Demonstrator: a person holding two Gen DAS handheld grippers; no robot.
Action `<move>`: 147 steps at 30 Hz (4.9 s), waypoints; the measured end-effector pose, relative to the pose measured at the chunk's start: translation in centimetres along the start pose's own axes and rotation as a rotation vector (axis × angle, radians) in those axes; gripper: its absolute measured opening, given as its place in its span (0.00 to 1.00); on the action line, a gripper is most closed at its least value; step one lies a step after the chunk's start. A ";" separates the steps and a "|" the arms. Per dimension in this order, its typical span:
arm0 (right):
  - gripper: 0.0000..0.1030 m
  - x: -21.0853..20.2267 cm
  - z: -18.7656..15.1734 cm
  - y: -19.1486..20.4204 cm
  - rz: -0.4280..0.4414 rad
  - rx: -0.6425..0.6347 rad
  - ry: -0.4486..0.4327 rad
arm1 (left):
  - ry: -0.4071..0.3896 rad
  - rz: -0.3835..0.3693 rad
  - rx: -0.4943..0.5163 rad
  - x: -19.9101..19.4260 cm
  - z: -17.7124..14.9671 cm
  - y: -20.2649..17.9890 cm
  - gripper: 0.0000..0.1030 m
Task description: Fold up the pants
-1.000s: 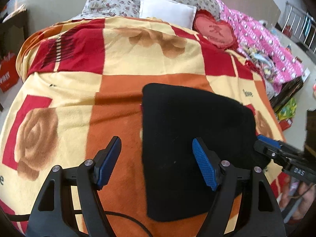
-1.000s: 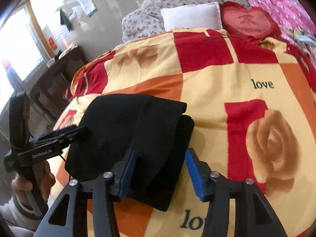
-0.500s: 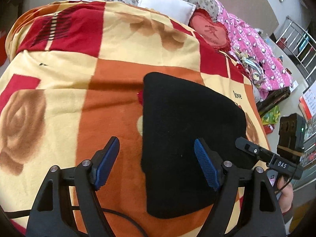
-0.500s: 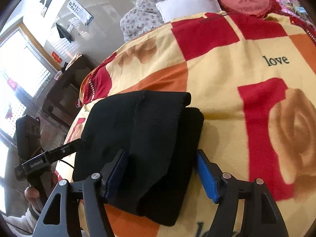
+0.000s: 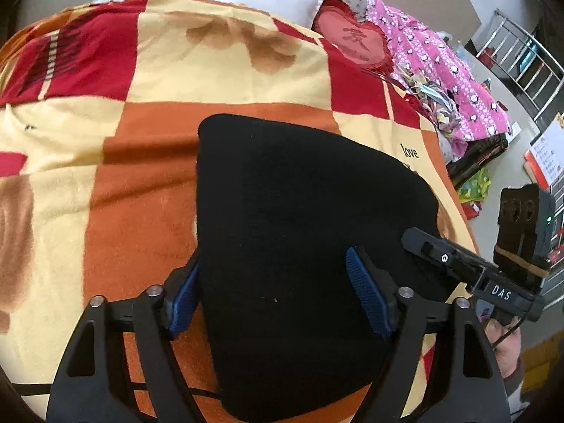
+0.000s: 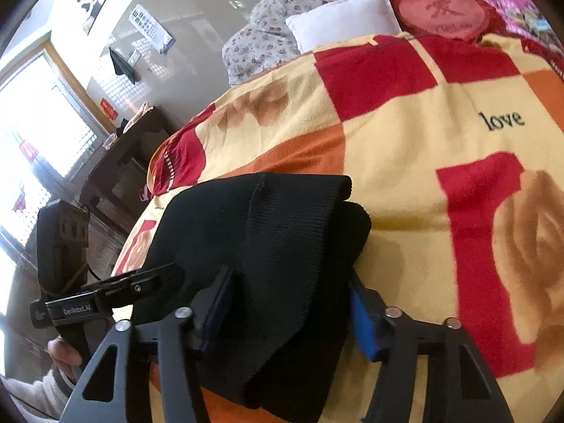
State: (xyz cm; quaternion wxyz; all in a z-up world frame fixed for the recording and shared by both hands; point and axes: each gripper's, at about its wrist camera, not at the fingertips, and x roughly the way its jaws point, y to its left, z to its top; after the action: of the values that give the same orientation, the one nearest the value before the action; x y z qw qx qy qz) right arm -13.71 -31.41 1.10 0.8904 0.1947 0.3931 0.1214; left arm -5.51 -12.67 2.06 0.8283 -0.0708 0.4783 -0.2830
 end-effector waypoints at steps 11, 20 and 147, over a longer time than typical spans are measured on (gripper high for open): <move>0.40 -0.9 3.5 3.4 0.010 -0.096 -0.050 | -0.079 0.042 0.059 -3.0 2.5 -0.4 0.54; 0.40 2.0 7.1 5.6 0.019 -0.134 -0.048 | -0.105 0.092 0.023 -3.5 5.4 2.4 0.54; 0.49 -2.7 3.2 9.4 -0.328 -0.221 -0.074 | -0.253 0.450 0.091 -7.0 0.5 -4.3 0.63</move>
State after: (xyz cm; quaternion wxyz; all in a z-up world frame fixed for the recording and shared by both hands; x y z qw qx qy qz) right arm -13.69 -24.79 8.98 0.9281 0.0335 0.3706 0.0097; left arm -9.46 -12.59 9.24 0.9260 0.0396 0.3613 -0.1016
